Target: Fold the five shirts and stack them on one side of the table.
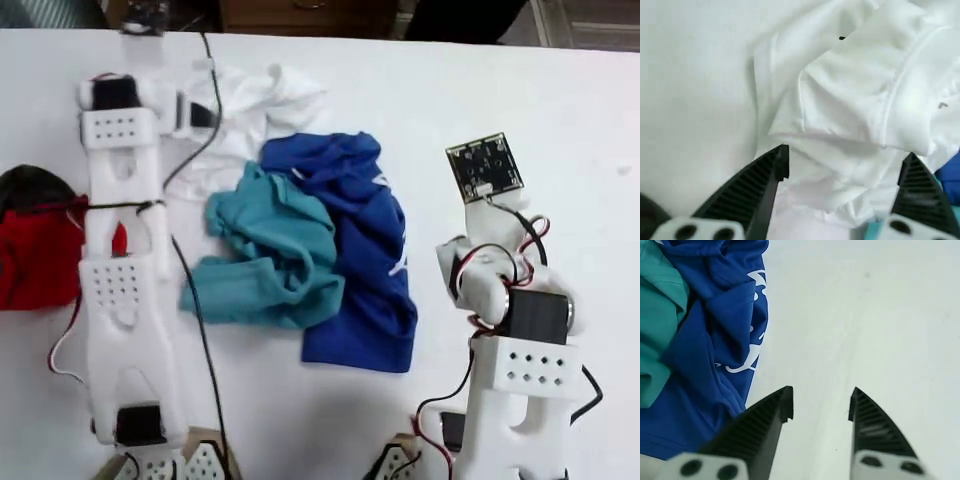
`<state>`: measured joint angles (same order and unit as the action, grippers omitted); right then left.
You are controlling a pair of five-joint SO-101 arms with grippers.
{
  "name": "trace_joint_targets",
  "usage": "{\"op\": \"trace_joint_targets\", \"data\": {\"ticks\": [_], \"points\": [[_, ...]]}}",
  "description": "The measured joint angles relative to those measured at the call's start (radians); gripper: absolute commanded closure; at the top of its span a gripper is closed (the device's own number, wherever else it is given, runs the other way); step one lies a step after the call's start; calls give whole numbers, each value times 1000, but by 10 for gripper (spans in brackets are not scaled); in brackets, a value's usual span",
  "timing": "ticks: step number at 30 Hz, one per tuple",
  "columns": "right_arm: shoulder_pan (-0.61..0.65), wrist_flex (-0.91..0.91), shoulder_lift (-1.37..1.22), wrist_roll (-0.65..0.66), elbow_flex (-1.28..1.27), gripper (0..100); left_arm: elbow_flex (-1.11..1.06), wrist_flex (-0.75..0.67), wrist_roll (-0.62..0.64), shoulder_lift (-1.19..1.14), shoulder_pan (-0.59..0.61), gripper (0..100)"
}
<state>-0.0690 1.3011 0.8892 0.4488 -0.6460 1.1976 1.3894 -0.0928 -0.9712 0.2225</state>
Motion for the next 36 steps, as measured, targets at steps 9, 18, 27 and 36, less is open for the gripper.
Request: {"op": "trace_joint_targets", "data": {"ticks": [9, 18, 27, 36], "points": [[0, 15, 0, 2, 0, 811, 29, -68, -5, -193, -8, 723], [0, 15, 0, 2, 0, 811, 43, 58, -117, -201, 44, 972], [2, -23, 0, 2, -28, 811, 41, 245, -103, 138, 324, 976], [0, -121, -2, 2, -150, 811, 41, 345, -178, 732, 638, 976]]}}
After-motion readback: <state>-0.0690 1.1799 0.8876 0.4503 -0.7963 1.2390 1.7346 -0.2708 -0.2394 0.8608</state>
